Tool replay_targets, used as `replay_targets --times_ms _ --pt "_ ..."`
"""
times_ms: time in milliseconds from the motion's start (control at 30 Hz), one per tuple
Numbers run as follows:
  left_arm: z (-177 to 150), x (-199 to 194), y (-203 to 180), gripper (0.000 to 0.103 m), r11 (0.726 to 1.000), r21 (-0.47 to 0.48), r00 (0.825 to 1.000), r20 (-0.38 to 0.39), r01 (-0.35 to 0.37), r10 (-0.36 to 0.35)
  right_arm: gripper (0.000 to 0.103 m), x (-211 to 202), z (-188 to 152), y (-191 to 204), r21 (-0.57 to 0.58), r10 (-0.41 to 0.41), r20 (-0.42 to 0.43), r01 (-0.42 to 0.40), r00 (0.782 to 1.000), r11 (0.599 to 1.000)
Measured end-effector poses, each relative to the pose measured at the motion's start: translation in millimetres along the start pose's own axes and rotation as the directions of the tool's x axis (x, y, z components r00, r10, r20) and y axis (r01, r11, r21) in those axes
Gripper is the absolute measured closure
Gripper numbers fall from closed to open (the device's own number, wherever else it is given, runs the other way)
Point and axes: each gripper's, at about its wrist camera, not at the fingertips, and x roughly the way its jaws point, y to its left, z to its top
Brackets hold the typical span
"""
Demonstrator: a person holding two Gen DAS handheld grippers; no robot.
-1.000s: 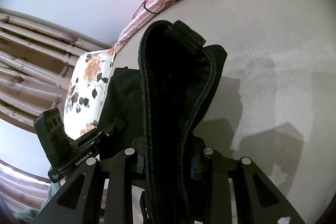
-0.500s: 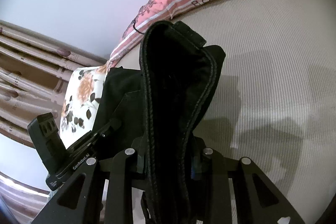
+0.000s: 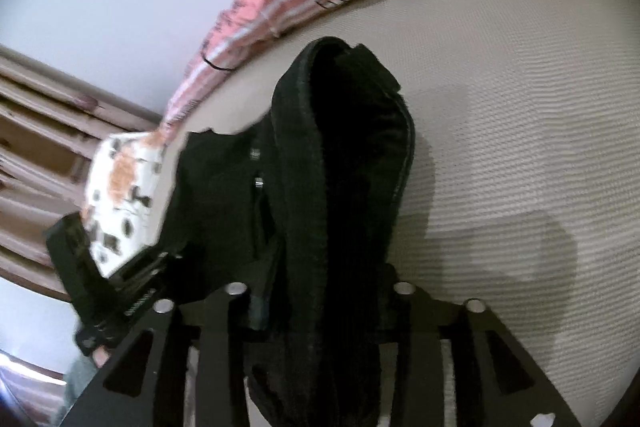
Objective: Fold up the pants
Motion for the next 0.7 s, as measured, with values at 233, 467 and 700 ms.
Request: replay_targets --times_ms 233,467,700 --pt "-16 -2 1 0.048 0.999 0.005 0.999 0.015 -0.044 0.044 0.055 -5 -11 4 -0.037 -0.072 0.026 0.073 0.997 0.997" --pt "-44 -19 -1 0.046 0.997 0.008 0.996 0.029 -0.082 0.082 0.052 -23 -39 6 -0.054 -0.108 0.05 0.11 0.993 0.992" --pt "-71 -52 -6 0.046 0.988 -0.013 0.986 0.05 -0.157 0.157 0.051 -48 -65 10 -0.046 -0.121 0.122 0.127 0.985 0.991"
